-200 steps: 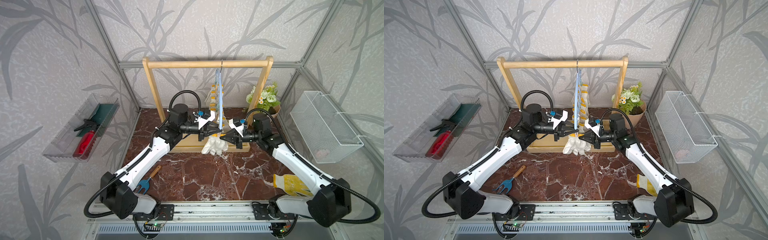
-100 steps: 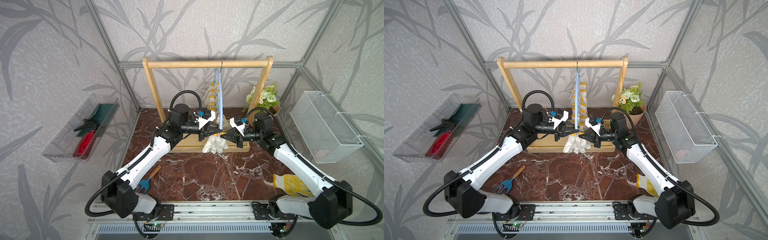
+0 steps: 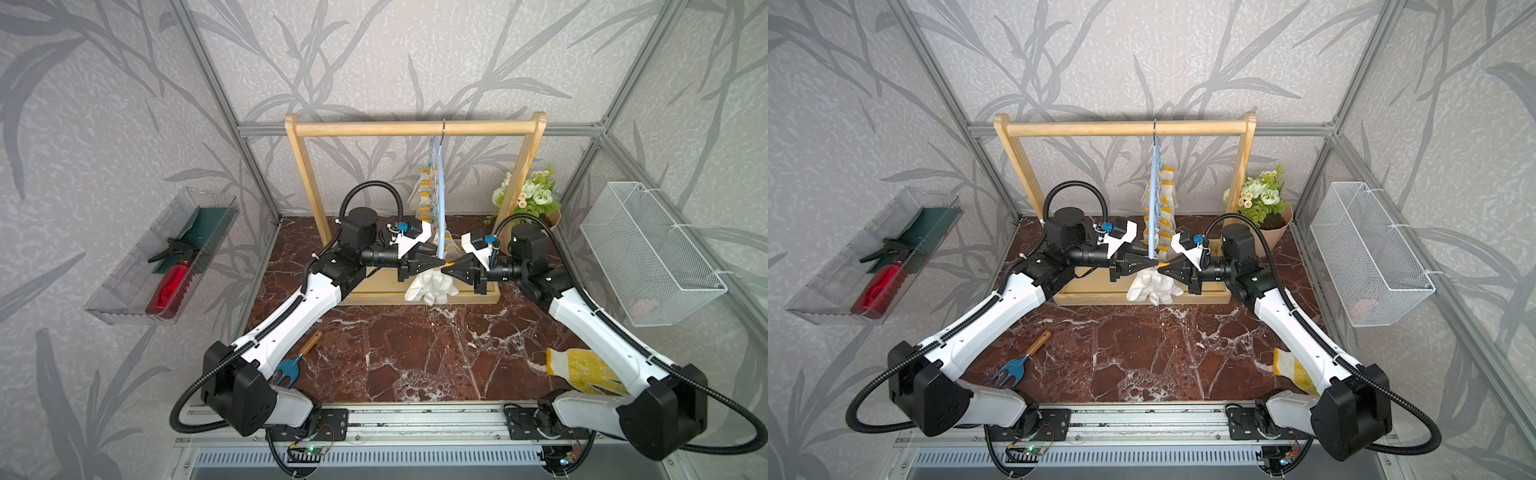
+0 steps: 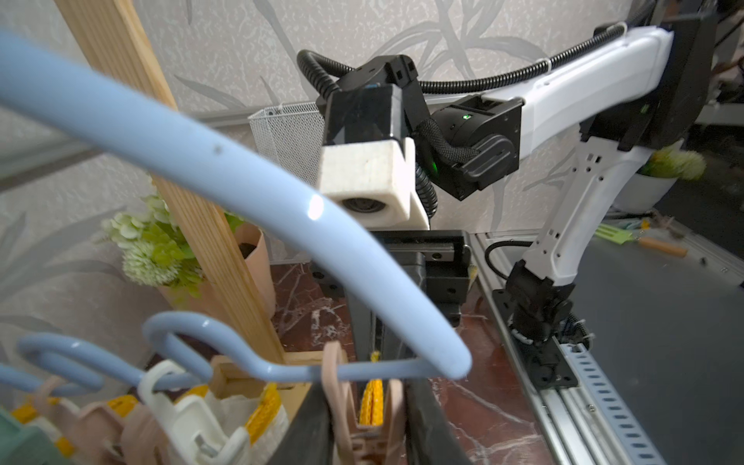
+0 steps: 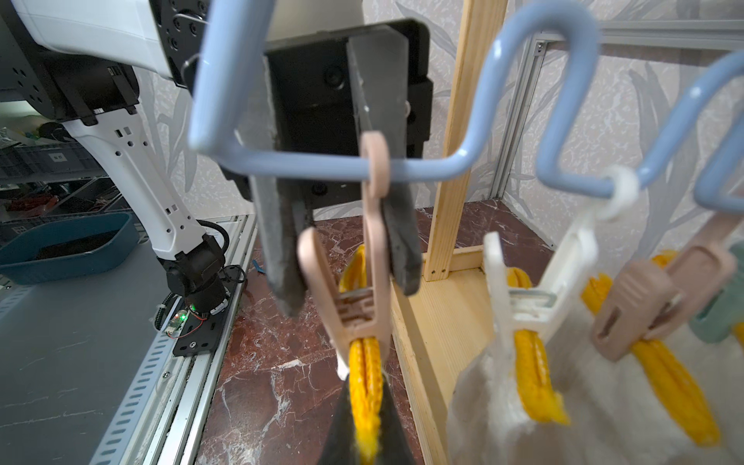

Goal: Clip the gloves onto a hanger to dry
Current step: Clamp the glove onto the hanger, then reset both arms

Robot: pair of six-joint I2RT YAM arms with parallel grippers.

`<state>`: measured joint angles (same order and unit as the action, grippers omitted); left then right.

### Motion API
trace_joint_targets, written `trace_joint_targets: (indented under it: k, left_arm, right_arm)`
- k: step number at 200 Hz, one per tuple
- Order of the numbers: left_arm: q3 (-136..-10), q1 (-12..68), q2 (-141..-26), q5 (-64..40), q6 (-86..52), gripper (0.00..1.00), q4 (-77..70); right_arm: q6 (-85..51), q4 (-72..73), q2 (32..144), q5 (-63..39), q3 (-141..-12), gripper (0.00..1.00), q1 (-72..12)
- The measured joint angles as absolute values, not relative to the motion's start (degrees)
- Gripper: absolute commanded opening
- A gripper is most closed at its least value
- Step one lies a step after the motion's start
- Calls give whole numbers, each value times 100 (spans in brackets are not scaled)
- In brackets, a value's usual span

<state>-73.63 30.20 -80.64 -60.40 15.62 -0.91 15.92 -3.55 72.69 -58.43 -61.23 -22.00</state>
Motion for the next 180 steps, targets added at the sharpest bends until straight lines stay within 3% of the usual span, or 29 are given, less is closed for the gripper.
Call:
trace_joint_targets:
  k: [29, 60, 83, 151, 180]
  left_arm:
    - [-7249, 3020, -7992, -5854, 1505, 51, -189]
    - [-7118, 3020, -7867, -5599, 1498, 62, -228]
    - [-6893, 2987, -7655, -5293, 1452, 68, -301]
    - [-5391, 2456, -6650, -3052, 725, 87, -795]
    - [-4534, 1938, -6243, -1986, 322, 96, -932]
  right_arm:
    - [1525, -263, 7249, -5771, -6121, 15, -2200]
    - [1424, -143, 7207, -5581, -6042, 47, -2200]
    - [1330, -108, 7116, -5242, -5857, 62, -2178]
    - [497, 51, 6064, -3693, -4587, 90, -1544]
    - [-82, 414, 5767, -3197, -3966, 92, -1004]
